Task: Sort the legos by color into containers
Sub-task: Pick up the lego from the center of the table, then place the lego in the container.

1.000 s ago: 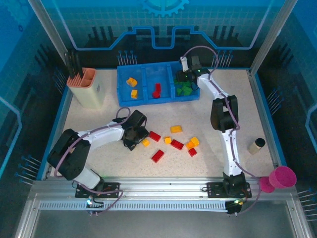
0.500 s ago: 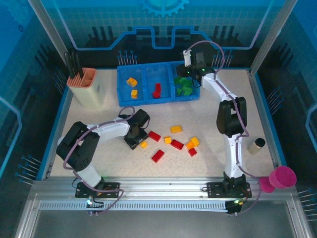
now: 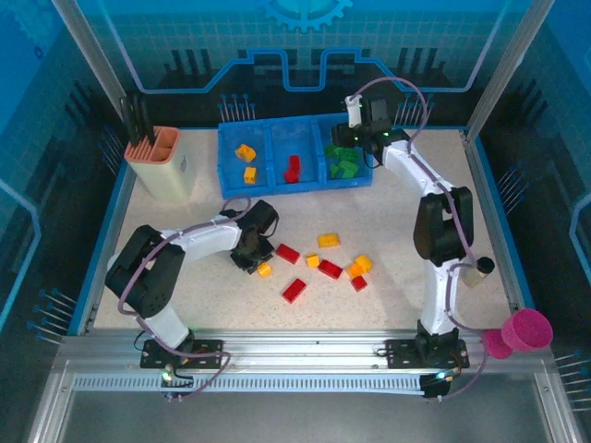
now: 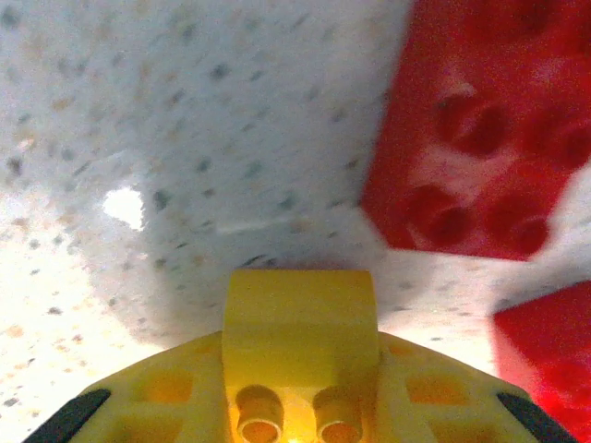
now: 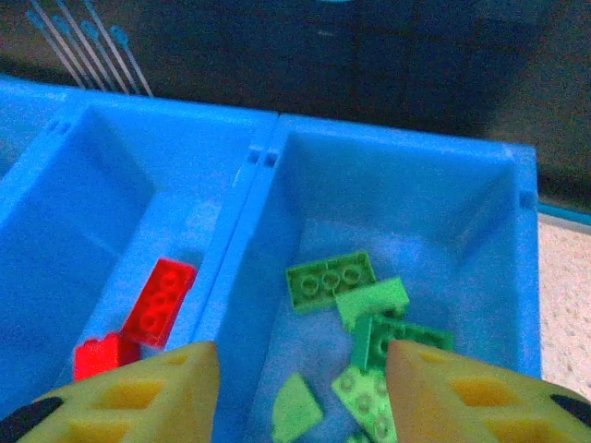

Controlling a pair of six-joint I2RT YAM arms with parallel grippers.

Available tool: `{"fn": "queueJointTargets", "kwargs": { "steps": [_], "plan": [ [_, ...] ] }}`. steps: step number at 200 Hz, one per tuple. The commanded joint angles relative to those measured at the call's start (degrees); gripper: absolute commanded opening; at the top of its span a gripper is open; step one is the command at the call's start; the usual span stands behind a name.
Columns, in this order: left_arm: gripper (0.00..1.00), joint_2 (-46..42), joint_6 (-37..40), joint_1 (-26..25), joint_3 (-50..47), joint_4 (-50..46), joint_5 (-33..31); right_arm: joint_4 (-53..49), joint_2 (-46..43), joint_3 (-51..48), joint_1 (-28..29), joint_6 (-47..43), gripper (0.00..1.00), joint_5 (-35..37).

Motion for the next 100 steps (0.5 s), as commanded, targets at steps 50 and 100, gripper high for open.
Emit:
{"fn": "queueJointTargets", "kwargs": {
  "steps": [50,100],
  "plan": [
    [0.2,-3.28,20.84,14.0,26.0,-5.68,-0.77,-16.73,-21.46,-22.25,1.52,9.22,0.57,-3.0],
    [0.21,11.2,29.87,20.5,44.1,-4.99,-2.09,-27.55,-37.37,-37.79,8.76,13.01,0.54,-2.86]
  ]
}}
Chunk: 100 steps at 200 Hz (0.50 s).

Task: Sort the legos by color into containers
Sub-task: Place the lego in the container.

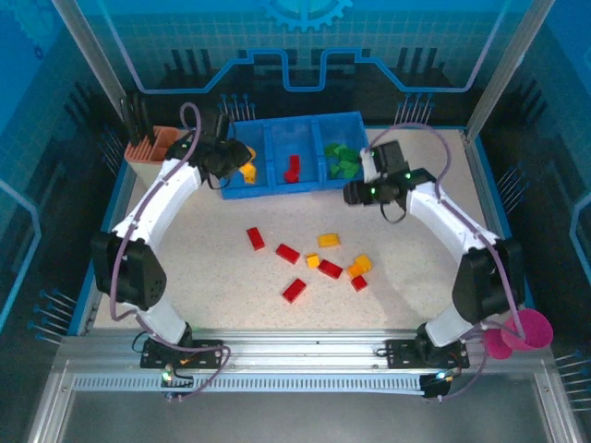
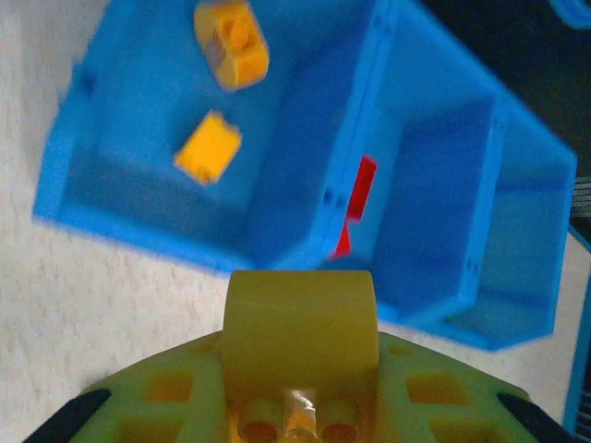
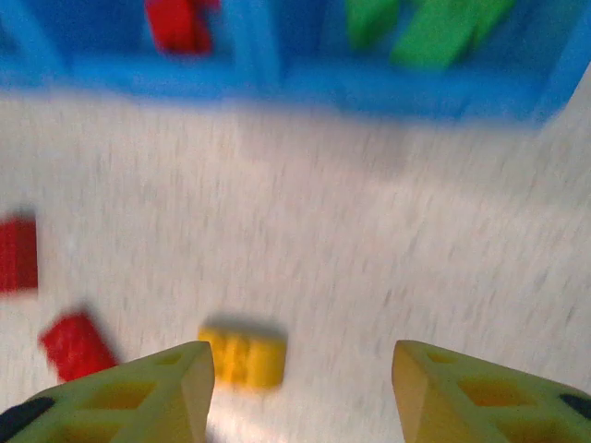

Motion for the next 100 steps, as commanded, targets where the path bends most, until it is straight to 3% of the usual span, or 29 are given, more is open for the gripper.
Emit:
{"fn": "queueJointTargets", "kwargs": {
  "steps": [1,49,100],
  "plan": [
    [0.21,8.35,7.11,2.33,6.06,-2.72,-1.13,-9.38,-7.88,-4.32,4.54,3.35,0.54,-0.34],
    [0.22,27.02,13.85,3.26,26.91,-7.15,-5.5,-13.1,-16.87,-16.42,14.9,12.51,0.56,3.85],
    [0.25,40.54,15.54,3.51,41.74,-12.57,-7.24,-14.98,-18.24,-22.69,20.09,18.47,0.63,7.59]
  ]
}}
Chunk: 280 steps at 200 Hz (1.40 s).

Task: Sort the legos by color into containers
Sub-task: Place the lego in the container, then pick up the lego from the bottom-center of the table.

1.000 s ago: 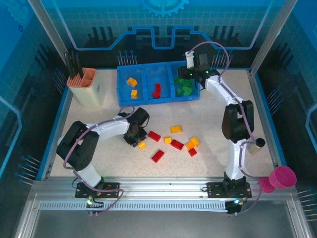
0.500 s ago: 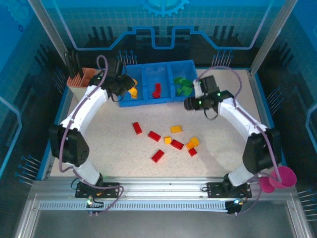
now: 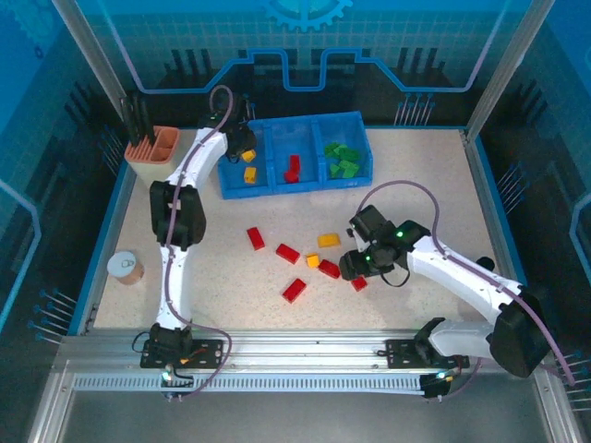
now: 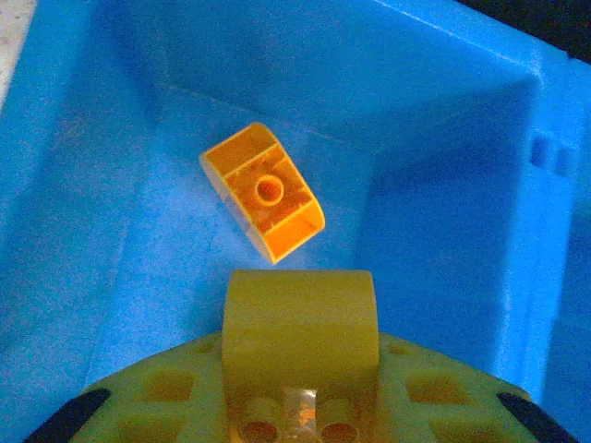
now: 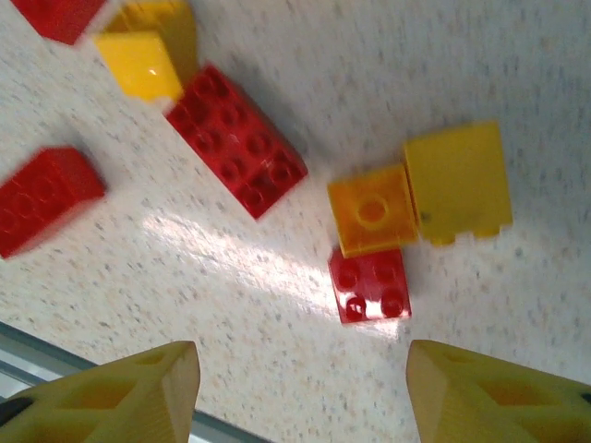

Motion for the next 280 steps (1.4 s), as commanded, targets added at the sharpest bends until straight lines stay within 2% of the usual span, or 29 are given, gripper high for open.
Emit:
{"fn": "queueJointTargets", "kwargs": {
  "steps": [1,22,52,76,90,104,180,242,260,280],
  "plan": [
    [0.25,3.55,2.06,0.43,5.86,-5.03,-1.66,-1.69,-1.38,-2.69,1.72,4.75,0.63,3.08],
    [0.29,4.94,1.75,0.4,6.01,-4.89,-1.82,-0.2,-2.1,-5.17,1.81,4.88,0.64,3.58],
    [0.38,4.56,-0.06,0.39,5.07,-4.83,1.45,1.73,-0.99,-6.91,1.79,3.71,0.64,5.41],
    [0.48,3.56,0.5,0.16,4.99,-4.61,0.8,4.91,0.8,-7.59,1.8,2.79,0.64,5.84],
    [0.6,2.86,1.19,0.16,5.14,-4.79,0.07,6.88,2.1,-7.78,1.78,2.26,0.64,5.24],
    [0.65,1.57,1.9,0.17,5.15,-4.87,-0.41,8.41,3.8,-7.78,1.75,1.4,0.64,5.32],
    [0.71,-9.4,4.69,0.07,5.43,-4.51,1.17,12.73,12.57,-8.45,2.02,-0.62,0.59,7.45],
    [0.73,-18.35,6.39,-0.45,3.22,-5.6,3.41,10.52,15.21,-8.53,3.54,0.85,0.32,6.35],
    [0.73,-21.79,8.63,-0.67,-0.38,-6.21,3.59,6.49,11.99,-7.68,4.56,0.91,0.27,6.17],
    [0.73,-27.32,12.56,-1.06,-8.37,-5.88,2.89,0.51,6.37,-3.77,4.68,-0.7,0.26,6.64]
  ]
}}
